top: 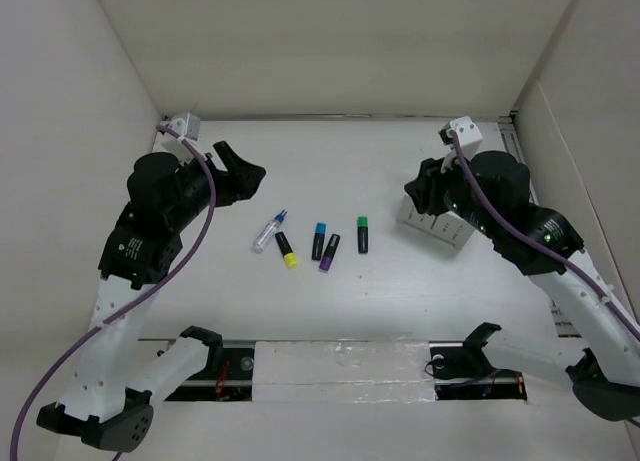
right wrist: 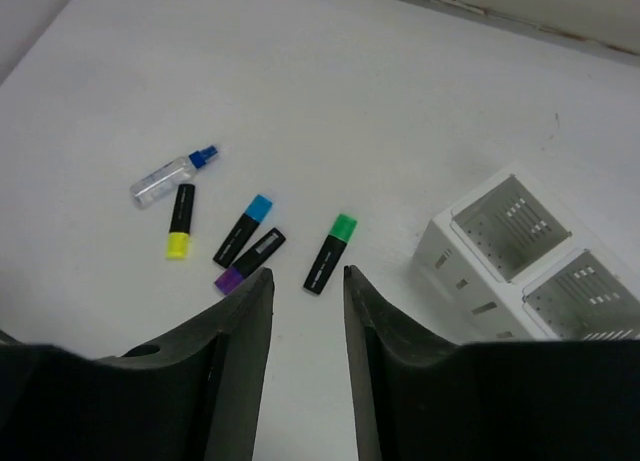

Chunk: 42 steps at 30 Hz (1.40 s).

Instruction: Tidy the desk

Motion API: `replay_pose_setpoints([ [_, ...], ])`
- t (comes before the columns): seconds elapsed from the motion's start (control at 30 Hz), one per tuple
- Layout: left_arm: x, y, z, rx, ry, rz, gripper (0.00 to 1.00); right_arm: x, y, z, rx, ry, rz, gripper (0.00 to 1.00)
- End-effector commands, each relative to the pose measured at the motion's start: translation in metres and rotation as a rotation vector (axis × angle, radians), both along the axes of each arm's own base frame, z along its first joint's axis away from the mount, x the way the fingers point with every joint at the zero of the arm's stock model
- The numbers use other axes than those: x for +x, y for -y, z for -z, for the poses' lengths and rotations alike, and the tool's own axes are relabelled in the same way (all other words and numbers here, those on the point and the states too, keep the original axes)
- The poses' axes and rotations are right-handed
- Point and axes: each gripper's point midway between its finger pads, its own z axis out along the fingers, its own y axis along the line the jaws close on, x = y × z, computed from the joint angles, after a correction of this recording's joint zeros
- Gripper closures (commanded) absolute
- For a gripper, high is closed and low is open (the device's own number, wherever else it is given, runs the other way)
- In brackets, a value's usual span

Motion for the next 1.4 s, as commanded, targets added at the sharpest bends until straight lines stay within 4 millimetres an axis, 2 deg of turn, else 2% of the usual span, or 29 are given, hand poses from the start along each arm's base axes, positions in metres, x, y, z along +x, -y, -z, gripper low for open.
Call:
replay_pose_setpoints([
  [0.0, 0.0, -0.009, -0.019, -0.021, 0.05, -0.059, 0.33, -0.006, -0.006, -0.031, 0.084, 0.133, -0.059, 0.62],
  [0.03, -0.001, -0.011, -0.018, -0.014, 0.037, -0.068, 0.33, -0.006, -0.008, -0.021, 0.084, 0.127, -0.065, 0.65],
  [0.13, -0.003, -0.018, -0.021, 0.012, 0.034, -0.092, 0.34, -0.004, -0.013, -0.022, 0.101, 0.145, -0.077, 0.81],
  [0.27, -0.006, -0.028, -0.024, 0.025, 0.047, -0.14, 0.35, 0.004, -0.033, -0.009, 0.061, 0.097, -0.147, 0.98],
  [0.3, -0.006, -0.031, -0.021, 0.014, 0.042, -0.164, 0.38, 0.013, -0.046, 0.007, 0.035, 0.043, -0.172, 1.0],
  [0.37, -0.003, -0.036, -0.018, 0.02, 0.036, -0.196, 0.38, 0.017, -0.052, 0.008, 0.033, 0.028, -0.183, 1.0],
  [0.5, 0.001, -0.058, -0.009, 0.045, -0.024, -0.332, 0.48, 0.036, -0.085, 0.029, 0.041, -0.057, -0.205, 1.0],
  [0.53, 0.001, -0.062, -0.006, 0.05, -0.035, -0.353, 0.5, 0.038, -0.095, 0.032, 0.045, -0.066, -0.217, 0.99],
  [0.57, 0.001, -0.064, -0.007, 0.044, -0.033, -0.37, 0.51, 0.046, -0.11, 0.049, 0.025, -0.104, -0.226, 0.88],
  [0.6, -0.001, -0.068, -0.003, 0.039, -0.034, -0.392, 0.53, 0.054, -0.115, 0.048, 0.038, -0.111, -0.205, 0.83],
  [0.63, -0.001, -0.068, -0.011, 0.005, -0.012, -0.4, 0.54, 0.059, -0.122, 0.055, 0.03, -0.127, -0.198, 0.76],
  [0.67, 0.0, -0.067, -0.005, 0.007, -0.017, -0.397, 0.55, 0.071, -0.133, 0.078, -0.002, -0.178, -0.19, 0.71],
  [0.7, 0.001, -0.065, -0.003, 0.004, -0.018, -0.391, 0.63, 0.079, -0.14, 0.075, 0.008, -0.183, -0.181, 0.66],
  [0.73, 0.001, -0.065, -0.002, 0.007, -0.018, -0.387, 0.7, 0.081, -0.148, 0.083, -0.004, -0.209, -0.184, 0.56],
  [0.77, 0.0, -0.064, -0.002, 0.013, -0.018, -0.381, 0.8, 0.083, -0.159, 0.091, -0.006, -0.229, -0.197, 0.52],
  [0.8, -0.001, -0.065, -0.002, 0.018, -0.023, -0.382, 0.94, 0.091, -0.169, 0.114, -0.026, -0.277, -0.193, 0.48],
  [0.83, -0.002, -0.065, -0.001, 0.02, -0.026, -0.382, 1.0, 0.093, -0.182, 0.11, -0.012, -0.274, -0.209, 0.45],
  [0.87, -0.002, -0.065, -0.001, 0.021, -0.022, -0.38, 1.0, 0.097, -0.188, 0.115, -0.011, -0.288, -0.207, 0.39],
  [0.9, -0.004, -0.066, 0.001, 0.016, -0.011, -0.378, 1.0, 0.099, -0.202, 0.138, -0.025, -0.337, -0.21, 0.36],
  [0.93, -0.004, -0.065, 0.001, 0.009, -0.003, -0.372, 1.0, 0.099, -0.213, 0.134, -0.009, -0.341, -0.214, 0.32],
  [0.97, -0.005, -0.063, 0.001, 0.009, 0.004, -0.36, 1.0, 0.102, -0.218, 0.142, -0.002, -0.367, -0.207, 0.31],
  [1.03, -0.007, -0.061, 0.001, 0.002, 0.006, -0.346, 0.89, 0.099, -0.237, 0.165, 0.022, -0.434, -0.192, 0.25],
  [1.1, -0.009, -0.059, 0.001, 0.006, 0.002, -0.329, 0.67, 0.097, -0.248, 0.177, 0.069, -0.485, -0.158, 0.21],
  [1.13, -0.011, -0.059, 0.002, 0.007, 0.001, -0.325, 0.63, 0.095, -0.257, 0.19, 0.09, -0.528, -0.168, 0.18],
  [1.2, -0.014, -0.059, 0.003, 0.019, 0.01, -0.311, 0.56, 0.092, -0.268, 0.198, 0.147, -0.584, -0.141, 0.17],
  [1.23, -0.015, -0.059, 0.005, 0.02, 0.009, -0.313, 0.55, 0.089, -0.276, 0.201, 0.162, -0.598, -0.137, 0.16],
  [1.27, -0.015, -0.059, 0.006, 0.021, 0.009, -0.309, 0.54, 0.092, -0.278, 0.215, 0.162, -0.627, -0.112, 0.16],
  [1.33, -0.018, -0.055, 0.013, 0.017, -0.001, -0.286, 0.54, 0.096, -0.286, 0.217, 0.21, -0.658, -0.075, 0.16],
  [1.37, -0.019, -0.053, 0.015, 0.01, -0.007, -0.276, 0.54, 0.099, -0.289, 0.227, 0.215, -0.674, -0.052, 0.16],
])
